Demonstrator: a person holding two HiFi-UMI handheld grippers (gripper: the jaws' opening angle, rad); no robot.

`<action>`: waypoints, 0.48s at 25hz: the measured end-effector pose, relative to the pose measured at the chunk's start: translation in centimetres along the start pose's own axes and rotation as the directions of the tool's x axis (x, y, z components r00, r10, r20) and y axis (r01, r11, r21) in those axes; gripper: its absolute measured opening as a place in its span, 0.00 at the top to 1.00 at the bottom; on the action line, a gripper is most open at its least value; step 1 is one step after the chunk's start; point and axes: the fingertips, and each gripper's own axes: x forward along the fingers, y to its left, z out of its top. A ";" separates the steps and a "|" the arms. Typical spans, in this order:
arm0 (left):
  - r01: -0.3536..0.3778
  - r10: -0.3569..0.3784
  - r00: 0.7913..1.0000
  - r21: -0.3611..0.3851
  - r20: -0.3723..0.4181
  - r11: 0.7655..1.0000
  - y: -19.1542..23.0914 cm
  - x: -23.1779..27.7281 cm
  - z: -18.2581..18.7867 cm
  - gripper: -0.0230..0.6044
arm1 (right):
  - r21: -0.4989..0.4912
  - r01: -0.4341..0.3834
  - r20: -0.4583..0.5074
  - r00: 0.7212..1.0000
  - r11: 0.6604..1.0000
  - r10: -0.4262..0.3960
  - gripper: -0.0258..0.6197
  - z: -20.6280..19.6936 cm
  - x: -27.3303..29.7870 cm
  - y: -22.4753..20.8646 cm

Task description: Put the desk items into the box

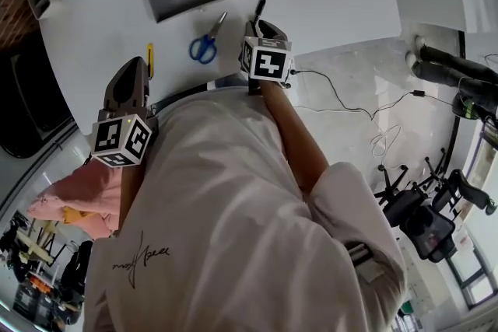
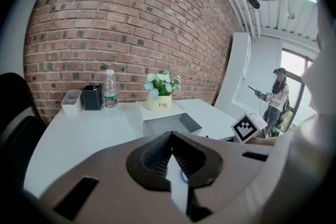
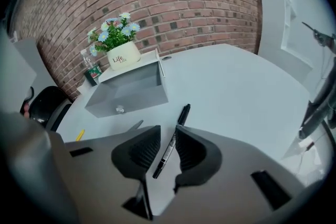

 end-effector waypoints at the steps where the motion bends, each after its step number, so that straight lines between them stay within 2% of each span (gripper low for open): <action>1: 0.004 -0.004 1.000 0.001 -0.005 1.000 0.0 0.2 -0.1 0.95 | 0.000 0.013 -0.006 1.000 1.000 -0.013 0.81 -0.1 0.2 -0.2; 4: 0.011 -0.011 1.000 -0.004 -0.016 1.000 0.2 0.6 -0.4 0.95 | 0.001 0.045 -0.022 0.999 0.999 -0.045 0.81 -0.5 0.8 -0.9; 12: -0.003 0.002 1.000 -0.024 -0.022 1.000 0.9 0.5 -0.8 0.95 | 0.009 0.050 -0.056 0.997 0.999 -0.049 0.81 -0.9 1.9 -0.9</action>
